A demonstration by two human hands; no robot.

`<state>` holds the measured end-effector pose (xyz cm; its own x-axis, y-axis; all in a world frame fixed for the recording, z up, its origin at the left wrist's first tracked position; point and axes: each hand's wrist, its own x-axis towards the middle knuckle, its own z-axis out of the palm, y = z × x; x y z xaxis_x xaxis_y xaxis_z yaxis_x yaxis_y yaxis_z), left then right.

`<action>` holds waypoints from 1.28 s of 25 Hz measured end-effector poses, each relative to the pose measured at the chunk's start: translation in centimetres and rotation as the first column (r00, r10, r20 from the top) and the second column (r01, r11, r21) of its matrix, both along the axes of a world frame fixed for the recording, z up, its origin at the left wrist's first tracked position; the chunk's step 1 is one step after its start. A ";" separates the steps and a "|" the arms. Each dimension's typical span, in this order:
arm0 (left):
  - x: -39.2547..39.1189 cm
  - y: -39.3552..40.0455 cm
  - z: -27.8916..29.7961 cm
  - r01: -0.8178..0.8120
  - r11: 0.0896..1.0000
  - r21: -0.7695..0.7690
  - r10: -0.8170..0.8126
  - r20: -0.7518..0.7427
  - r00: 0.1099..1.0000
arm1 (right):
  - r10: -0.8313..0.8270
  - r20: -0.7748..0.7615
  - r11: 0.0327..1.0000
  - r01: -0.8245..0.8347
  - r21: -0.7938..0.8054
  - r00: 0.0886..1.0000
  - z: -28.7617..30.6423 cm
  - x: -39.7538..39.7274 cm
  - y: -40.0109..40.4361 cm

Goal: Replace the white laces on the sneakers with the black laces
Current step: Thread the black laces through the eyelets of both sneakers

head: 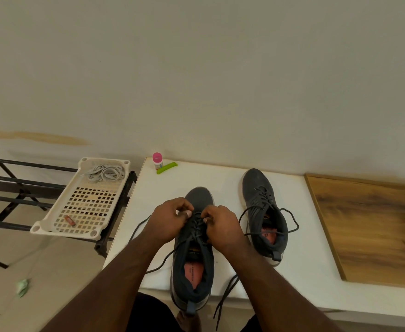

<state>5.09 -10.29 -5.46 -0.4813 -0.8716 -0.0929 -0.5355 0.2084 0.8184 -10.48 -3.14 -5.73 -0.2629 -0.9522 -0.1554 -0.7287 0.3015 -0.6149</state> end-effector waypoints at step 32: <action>0.2 0.8 -0.8 0.163 0.977 -0.141 -0.142 0.147 0.979 | -0.136 0.238 0.986 0.154 -0.057 0.962 -1.1 -0.2 1.0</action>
<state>5.29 -9.49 -6.28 -0.6014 -0.7980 -0.0392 -0.5915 0.4118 0.6932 -10.68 -2.17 -6.87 -0.3641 -0.9177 -0.1592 -0.5149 0.3407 -0.7866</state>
